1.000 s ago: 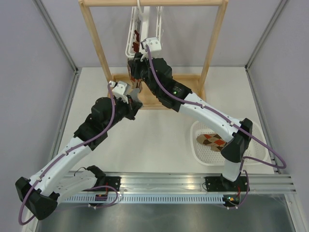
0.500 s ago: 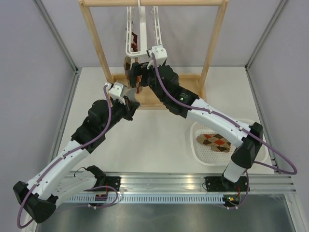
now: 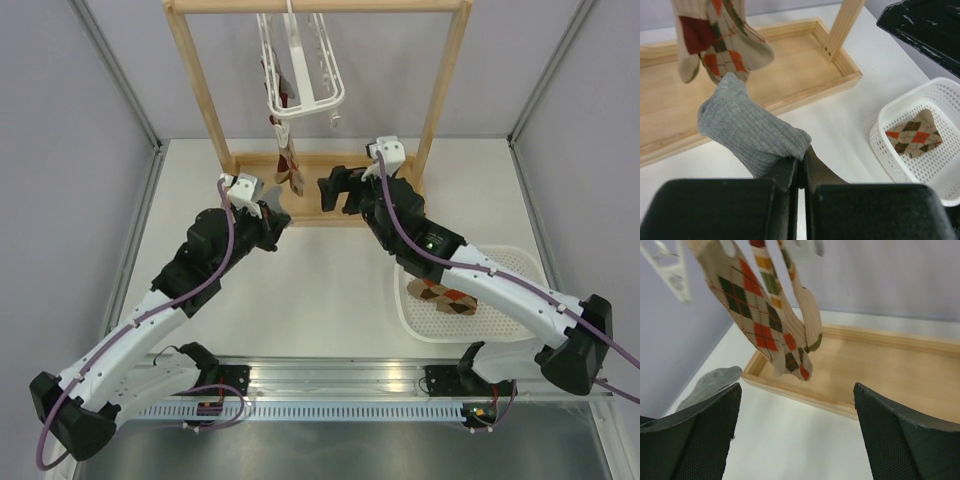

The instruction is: Remove the socks clipped to the hanger

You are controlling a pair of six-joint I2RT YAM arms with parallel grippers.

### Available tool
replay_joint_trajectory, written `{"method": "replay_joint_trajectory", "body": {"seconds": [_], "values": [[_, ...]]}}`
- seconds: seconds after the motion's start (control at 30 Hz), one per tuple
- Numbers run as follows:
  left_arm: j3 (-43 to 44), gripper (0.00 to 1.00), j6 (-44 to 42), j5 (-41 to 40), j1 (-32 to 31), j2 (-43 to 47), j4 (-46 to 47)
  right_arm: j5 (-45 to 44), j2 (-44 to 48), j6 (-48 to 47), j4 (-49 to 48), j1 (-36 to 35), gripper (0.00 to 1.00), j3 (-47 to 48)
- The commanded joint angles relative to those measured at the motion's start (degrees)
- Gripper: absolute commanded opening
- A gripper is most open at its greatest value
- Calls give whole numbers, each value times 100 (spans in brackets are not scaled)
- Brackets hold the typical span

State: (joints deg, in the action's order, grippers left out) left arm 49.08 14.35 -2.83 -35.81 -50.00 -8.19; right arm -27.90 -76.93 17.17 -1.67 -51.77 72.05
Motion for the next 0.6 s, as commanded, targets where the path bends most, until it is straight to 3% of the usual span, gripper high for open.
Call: {"method": "replay_joint_trajectory", "body": {"seconds": [0.0,0.4,0.57], "values": [[75,2,191,624,-118,-186,265,-32,493,594,-79,368,96,-812],[322,2,-116,1679,-1445,-941,800,312,2207,1692,9,1485,97,-2897],[794,2,-758,1716,-2403,-1582,801,189,2884,1852,350,1792,98,-3381]]}}
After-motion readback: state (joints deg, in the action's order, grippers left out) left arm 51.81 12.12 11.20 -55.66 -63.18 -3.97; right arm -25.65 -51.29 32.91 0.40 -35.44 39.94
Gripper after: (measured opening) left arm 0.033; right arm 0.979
